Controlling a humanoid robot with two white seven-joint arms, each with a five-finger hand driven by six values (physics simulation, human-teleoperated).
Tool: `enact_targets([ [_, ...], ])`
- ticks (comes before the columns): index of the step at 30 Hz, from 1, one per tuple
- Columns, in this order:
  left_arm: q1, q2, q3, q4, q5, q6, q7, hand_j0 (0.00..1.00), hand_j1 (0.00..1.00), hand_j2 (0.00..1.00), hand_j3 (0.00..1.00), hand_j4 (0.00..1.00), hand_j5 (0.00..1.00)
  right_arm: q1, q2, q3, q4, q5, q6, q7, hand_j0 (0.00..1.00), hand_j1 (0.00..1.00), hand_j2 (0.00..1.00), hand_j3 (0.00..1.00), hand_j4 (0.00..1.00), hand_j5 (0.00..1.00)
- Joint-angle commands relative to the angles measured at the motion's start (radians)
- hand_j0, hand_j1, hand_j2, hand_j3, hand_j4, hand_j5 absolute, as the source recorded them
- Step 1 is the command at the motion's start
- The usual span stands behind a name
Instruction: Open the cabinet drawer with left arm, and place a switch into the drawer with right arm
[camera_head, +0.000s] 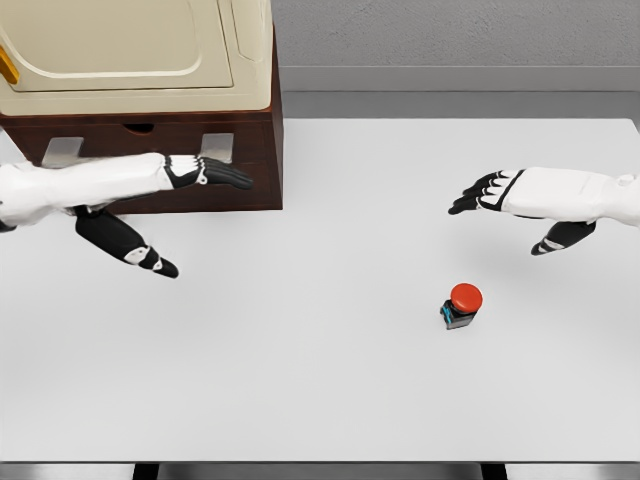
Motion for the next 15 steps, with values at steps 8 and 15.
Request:
enact_targets([
  [8, 0.012, 0.025, 0.095, -0.001, 0.051, 0.002, 0.085, 1.0, 1.0, 1.0, 1.0, 1.0, 1.0, 0.029, -0.009, 0.004, 0.0, -0.005, 0.003, 0.0, 1.0, 1.0, 1.0, 1.0, 1.0, 1.0],
  [15, 0.008, 0.025, 0.098, -0.001, 0.046, 0.002, -0.03, 1.0, 1.0, 1.0, 1.0, 1.0, 1.0, 0.098, -0.074, 0.004, -0.06, -0.005, 0.003, -0.001, 1.0, 1.0, 1.0, 1.0, 1.0, 1.0],
])
